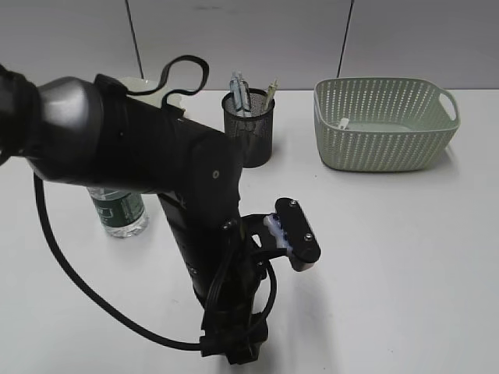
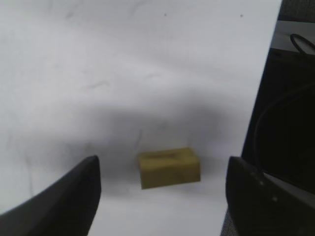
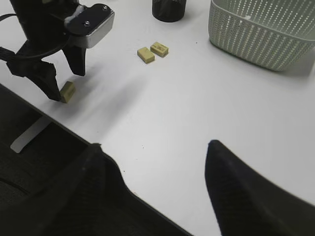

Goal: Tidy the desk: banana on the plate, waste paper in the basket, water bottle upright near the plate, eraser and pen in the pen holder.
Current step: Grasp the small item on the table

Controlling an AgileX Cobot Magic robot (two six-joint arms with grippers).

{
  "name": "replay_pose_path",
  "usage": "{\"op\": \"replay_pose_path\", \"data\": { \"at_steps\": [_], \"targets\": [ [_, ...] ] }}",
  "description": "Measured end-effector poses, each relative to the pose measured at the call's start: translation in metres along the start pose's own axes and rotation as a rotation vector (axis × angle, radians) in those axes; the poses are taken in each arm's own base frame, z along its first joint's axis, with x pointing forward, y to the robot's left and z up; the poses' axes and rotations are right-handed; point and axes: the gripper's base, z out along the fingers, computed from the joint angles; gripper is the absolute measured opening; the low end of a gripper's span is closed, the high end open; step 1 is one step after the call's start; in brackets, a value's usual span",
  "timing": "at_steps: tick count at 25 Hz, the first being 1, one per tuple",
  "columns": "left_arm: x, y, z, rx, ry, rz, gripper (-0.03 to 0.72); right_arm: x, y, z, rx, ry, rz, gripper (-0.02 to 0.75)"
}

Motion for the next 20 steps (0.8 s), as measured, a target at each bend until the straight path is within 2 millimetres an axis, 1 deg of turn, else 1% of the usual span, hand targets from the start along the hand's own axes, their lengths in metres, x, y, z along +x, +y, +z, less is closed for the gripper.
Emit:
{"op": "replay_pose_path", "data": {
  "at_steps": [5,11,13,14,17,20],
  "targets": [
    [0.001,0.002,0.014,0.014,0.026,-0.017,0.592,0.0,0.0,0.0,0.001,0.0,-0.001,0.506],
    [0.0,0.005,0.02,-0.003,0.024,-0.039,0.582,0.0,0.0,0.0,0.002,0.0,-0.001,0.506],
    [0.0,0.006,0.021,-0.019,0.028,-0.053,0.532,0.0,0.0,0.0,0.002,0.0,-0.001,0.506],
    [0.0,0.008,0.021,-0.029,0.03,-0.058,0.48,0.0,0.0,0.0,0.002,0.0,-0.001,0.506],
    [-0.002,0.011,0.019,-0.047,0.048,-0.047,0.279,0.0,0.0,0.0,0.002,0.0,-0.001,0.506],
    [-0.003,0.011,0.018,-0.033,0.086,-0.044,0.288,0.0,0.0,0.0,0.002,0.0,-0.001,0.506]
  ]
}}
